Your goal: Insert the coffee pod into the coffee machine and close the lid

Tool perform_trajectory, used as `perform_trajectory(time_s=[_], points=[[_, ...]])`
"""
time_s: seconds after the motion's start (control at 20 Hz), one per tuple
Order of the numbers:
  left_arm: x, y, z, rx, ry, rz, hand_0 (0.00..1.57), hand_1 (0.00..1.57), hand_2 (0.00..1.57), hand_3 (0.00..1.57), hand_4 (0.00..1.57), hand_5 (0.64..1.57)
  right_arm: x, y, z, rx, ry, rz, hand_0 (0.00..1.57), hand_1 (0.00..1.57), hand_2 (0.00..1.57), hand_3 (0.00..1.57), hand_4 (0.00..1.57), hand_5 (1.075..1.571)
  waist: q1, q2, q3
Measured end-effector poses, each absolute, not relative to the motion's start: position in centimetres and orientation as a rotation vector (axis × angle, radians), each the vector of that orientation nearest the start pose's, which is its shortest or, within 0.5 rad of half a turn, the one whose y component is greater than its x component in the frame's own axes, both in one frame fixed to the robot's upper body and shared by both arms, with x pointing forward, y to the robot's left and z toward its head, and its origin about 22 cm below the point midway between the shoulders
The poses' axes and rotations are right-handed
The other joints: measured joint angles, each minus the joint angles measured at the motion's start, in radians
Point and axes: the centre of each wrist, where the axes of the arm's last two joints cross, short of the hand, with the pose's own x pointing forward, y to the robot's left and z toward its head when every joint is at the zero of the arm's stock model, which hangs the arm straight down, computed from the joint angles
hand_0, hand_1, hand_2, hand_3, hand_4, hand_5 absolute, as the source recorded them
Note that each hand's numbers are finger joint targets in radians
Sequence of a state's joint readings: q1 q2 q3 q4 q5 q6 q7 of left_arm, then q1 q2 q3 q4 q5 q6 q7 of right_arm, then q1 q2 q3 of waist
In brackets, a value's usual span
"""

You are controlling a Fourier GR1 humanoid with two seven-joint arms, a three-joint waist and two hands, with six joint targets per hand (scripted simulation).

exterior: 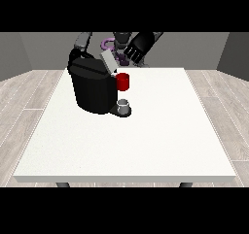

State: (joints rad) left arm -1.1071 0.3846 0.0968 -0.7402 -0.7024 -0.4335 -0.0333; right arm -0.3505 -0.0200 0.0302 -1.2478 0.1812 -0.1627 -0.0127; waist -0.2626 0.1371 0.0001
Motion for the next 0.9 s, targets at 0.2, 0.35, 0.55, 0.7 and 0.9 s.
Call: perform_trajectory(time_s=[0.2,0.35,0.55,0.7,0.9], points=[[45.7,24.9,23.8,0.597,-1.486,-1.087,1.24,1.24,1.29,1.25,0.48,1.571,32.7,-18.5,3.0,-0.185,-1.652,0.204,0.00,0.00,0.00,0.00,0.04,1.571,-0.032,0.039,-0.0001],[45.7,25.6,25.0,0.611,-1.505,-1.080,1.26,1.26,1.30,1.24,0.49,1.571,33.0,-18.9,4.2,-0.195,-1.678,0.197,0.00,0.00,0.00,0.00,0.26,1.571,-0.045,0.069,0.0000],[45.8,25.8,26.1,0.627,-1.517,-1.080,1.19,1.19,1.27,1.23,0.47,1.571,33.2,-18.9,4.8,-0.204,-1.699,0.181,0.00,0.00,0.00,0.00,0.00,1.571,-0.057,0.102,-0.0002],[45.8,25.2,26.7,0.628,-1.530,-1.100,1.19,1.19,1.26,1.23,0.47,1.571,33.6,-19.5,4.9,-0.216,-1.712,0.165,0.00,0.00,0.00,0.00,0.06,1.571,-0.046,0.123,0.0001],[46.0,24.6,26.6,0.624,-1.534,-1.109,1.24,1.24,1.29,1.22,0.43,1.571,34.1,-19.6,5.7,-0.230,-1.714,0.145,0.00,0.00,0.00,0.00,0.00,1.571,-0.042,0.137,0.0002]])
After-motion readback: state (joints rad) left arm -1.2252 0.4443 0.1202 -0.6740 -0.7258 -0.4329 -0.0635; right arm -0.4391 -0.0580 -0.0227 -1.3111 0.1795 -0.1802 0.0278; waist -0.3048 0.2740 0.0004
